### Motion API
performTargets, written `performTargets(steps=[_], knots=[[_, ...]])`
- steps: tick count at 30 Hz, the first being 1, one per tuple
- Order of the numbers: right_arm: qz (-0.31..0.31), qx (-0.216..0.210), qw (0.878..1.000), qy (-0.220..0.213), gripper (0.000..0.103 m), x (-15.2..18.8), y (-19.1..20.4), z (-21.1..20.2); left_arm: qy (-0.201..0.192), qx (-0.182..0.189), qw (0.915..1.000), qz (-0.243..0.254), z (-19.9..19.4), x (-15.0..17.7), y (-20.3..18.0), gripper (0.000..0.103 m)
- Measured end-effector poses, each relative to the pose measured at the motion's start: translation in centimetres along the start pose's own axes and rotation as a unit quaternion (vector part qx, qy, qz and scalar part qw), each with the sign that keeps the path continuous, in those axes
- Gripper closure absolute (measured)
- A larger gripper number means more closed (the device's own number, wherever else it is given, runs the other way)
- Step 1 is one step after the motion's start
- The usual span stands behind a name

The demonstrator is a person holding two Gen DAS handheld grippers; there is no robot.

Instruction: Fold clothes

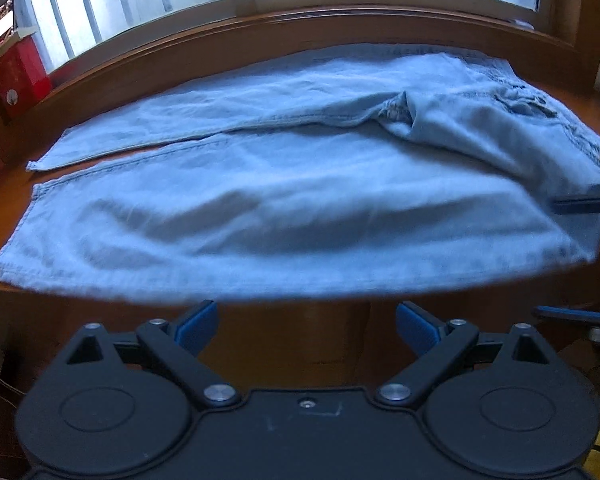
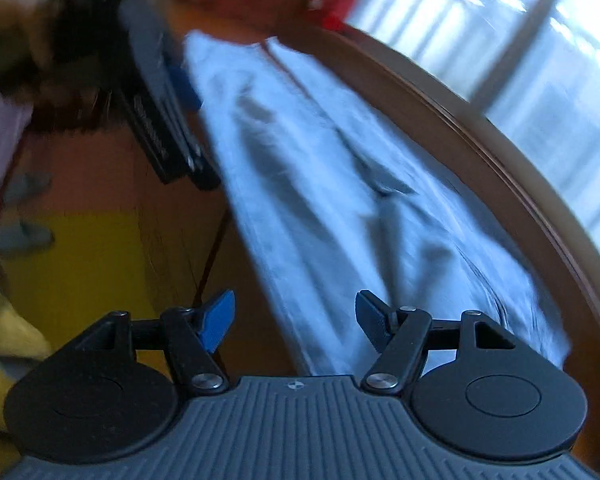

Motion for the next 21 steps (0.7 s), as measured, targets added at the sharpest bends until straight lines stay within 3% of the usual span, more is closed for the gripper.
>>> performTargets(steps=[2, 3, 4, 6, 8, 17, 18, 19, 20, 21], knots=[[-0.026, 0.01, 1.0, 0.013, 0.039, -0.1, 0.7, 1.4, -0.009, 0.0, 1.0, 0.002, -0.5, 0.5, 0.3, 0.008], [-0.035, 0.013, 0.999, 0.023, 0.055, 0.0, 0.6, 2.1, -0.017, -0.001, 0.9998, 0.007, -0.7, 0.6, 0.3, 0.008], [-0.031, 0.012, 0.999, 0.023, 0.06, -0.3, 0.3, 2.2, -0.025, -0.005, 0.9996, 0.016, -0.9, 0.7, 0.2, 0.008], [-0.021, 0.009, 1.0, 0.019, 0.084, -0.8, -0.3, 2.4, -0.041, -0.014, 0.998, 0.047, -1.3, 0.6, -0.3, 0.008], [0.024, -0.021, 0.999, 0.003, 0.1, -2.0, -1.4, 1.3, -0.062, -0.019, 0.9944, 0.084, -1.6, 0.4, -1.2, 0.008], [0.164, -0.094, 0.98, -0.061, 0.1, -6.1, -5.5, -1.7, -0.17, -0.036, 0.962, 0.211, -1.7, -3.1, -6.6, 0.008], [0.174, -0.098, 0.978, -0.064, 0.099, -6.2, -5.4, -2.0, -0.175, -0.029, 0.9609, 0.213, -1.4, -3.5, -7.0, 0.015], [0.184, -0.102, 0.975, -0.067, 0.099, -6.3, -5.4, -2.3, -0.174, -0.018, 0.9622, 0.209, -1.0, -3.9, -7.3, 0.042], [0.194, -0.106, 0.973, -0.07, 0.098, -6.4, -5.4, -2.5, -0.166, -0.007, 0.9655, 0.201, -0.5, -4.2, -7.4, 0.061], [0.203, -0.11, 0.97, -0.073, 0.096, -6.4, -5.4, -2.8, -0.153, 0.004, 0.9716, 0.181, -0.2, -4.6, -7.1, 0.093]])
Point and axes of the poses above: each gripper's, at about its wrist camera, not at the fingertips, and z roughly the way its jaws point, y to its left, x to its underside, the point moved 10 cm from there along z, roughly the way its jaws point, and after that the axes turned 6 degrees about y, right-handed, at the moved point
